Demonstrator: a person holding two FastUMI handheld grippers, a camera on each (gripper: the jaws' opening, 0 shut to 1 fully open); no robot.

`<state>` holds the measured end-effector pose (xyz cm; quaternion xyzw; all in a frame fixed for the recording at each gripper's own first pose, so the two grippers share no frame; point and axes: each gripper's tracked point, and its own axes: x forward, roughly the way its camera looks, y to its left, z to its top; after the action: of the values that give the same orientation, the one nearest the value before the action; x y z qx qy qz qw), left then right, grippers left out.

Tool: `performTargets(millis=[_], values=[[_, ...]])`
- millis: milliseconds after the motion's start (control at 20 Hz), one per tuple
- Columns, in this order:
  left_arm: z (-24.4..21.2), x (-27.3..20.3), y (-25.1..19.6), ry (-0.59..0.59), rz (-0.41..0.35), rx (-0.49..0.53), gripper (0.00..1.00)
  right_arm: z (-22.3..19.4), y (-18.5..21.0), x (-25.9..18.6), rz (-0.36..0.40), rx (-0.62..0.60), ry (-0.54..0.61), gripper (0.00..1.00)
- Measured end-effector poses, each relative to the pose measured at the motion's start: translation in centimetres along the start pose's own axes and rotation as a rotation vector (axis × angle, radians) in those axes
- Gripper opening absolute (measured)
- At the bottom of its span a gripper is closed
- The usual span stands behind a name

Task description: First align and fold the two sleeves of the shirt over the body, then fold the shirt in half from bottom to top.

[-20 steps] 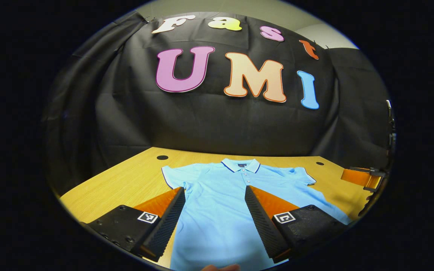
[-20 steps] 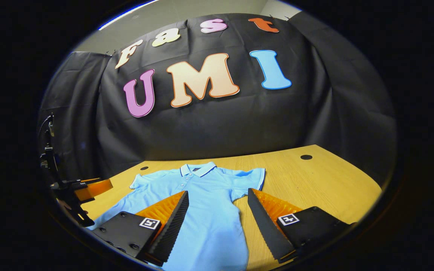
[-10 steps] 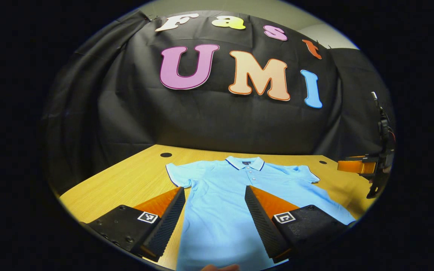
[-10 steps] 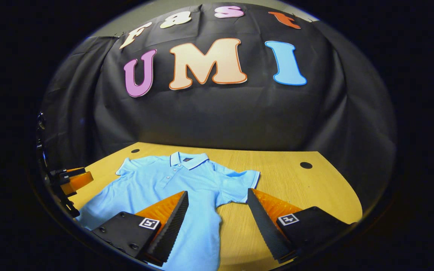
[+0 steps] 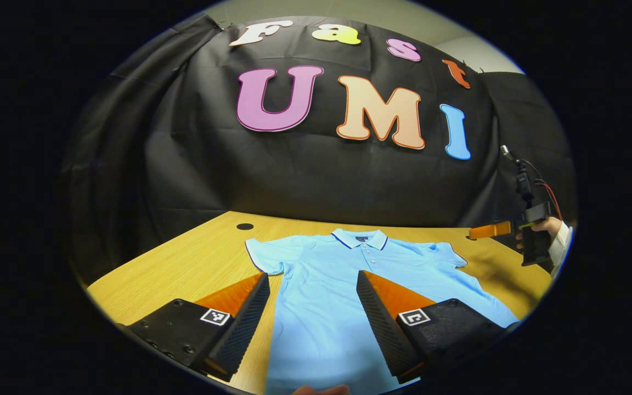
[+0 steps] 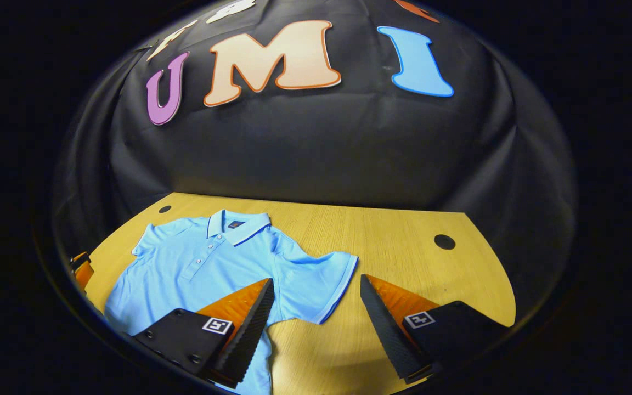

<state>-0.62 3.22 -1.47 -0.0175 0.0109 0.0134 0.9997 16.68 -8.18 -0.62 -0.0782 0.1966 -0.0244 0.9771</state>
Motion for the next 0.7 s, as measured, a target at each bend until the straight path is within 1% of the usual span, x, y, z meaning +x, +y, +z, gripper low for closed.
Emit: performTargets(millis=[50,100,150,200,250,300,350,400,450,500,600,700], values=[[-0.1,-0.1,0.3,0.002,0.007,0.001,0.95,0.0,0.2,1.0,0.011,0.022,0.017,0.98],[-0.1,-0.2,0.6,0.004,0.015,0.002,0.95,0.2,0.0,2.1,0.007,0.037,0.027,0.97],[-0.3,-0.4,1.1,0.008,0.024,0.003,0.95,0.2,-0.7,3.1,-0.009,0.049,0.038,0.94],[-0.3,-0.5,1.3,0.009,0.031,0.003,0.95,0.2,-1.1,4.3,-0.013,0.057,0.053,0.97],[-0.4,-0.6,1.5,0.011,0.036,0.002,0.95,-0.1,-1.7,5.1,-0.026,0.072,0.073,0.94],[-0.3,-0.7,1.7,0.011,0.040,0.001,0.95,-0.5,-2.1,6.1,-0.034,0.088,0.091,0.97],[-0.2,-0.8,1.9,0.008,0.045,0.002,0.95,-1.1,-2.5,7.2,-0.041,0.109,0.114,0.98],[0.0,-0.9,2.0,0.006,0.051,0.006,0.95,-1.5,-2.9,8.0,-0.052,0.136,0.137,0.94],[0.1,-1.0,2.2,0.002,0.056,0.010,0.95,-2.1,-2.9,8.9,-0.050,0.159,0.149,0.94],[0.1,-1.0,2.4,0.002,0.061,0.015,0.95,-2.3,-3.0,9.7,-0.049,0.170,0.155,0.97],[0.1,-1.1,2.4,0.002,0.064,0.019,0.95,-3.0,-3.4,10.8,-0.064,0.167,0.158,0.97],[0.4,-1.0,2.3,-0.011,0.056,0.008,0.95,-3.6,-3.3,11.2,-0.062,0.185,0.176,0.97]])
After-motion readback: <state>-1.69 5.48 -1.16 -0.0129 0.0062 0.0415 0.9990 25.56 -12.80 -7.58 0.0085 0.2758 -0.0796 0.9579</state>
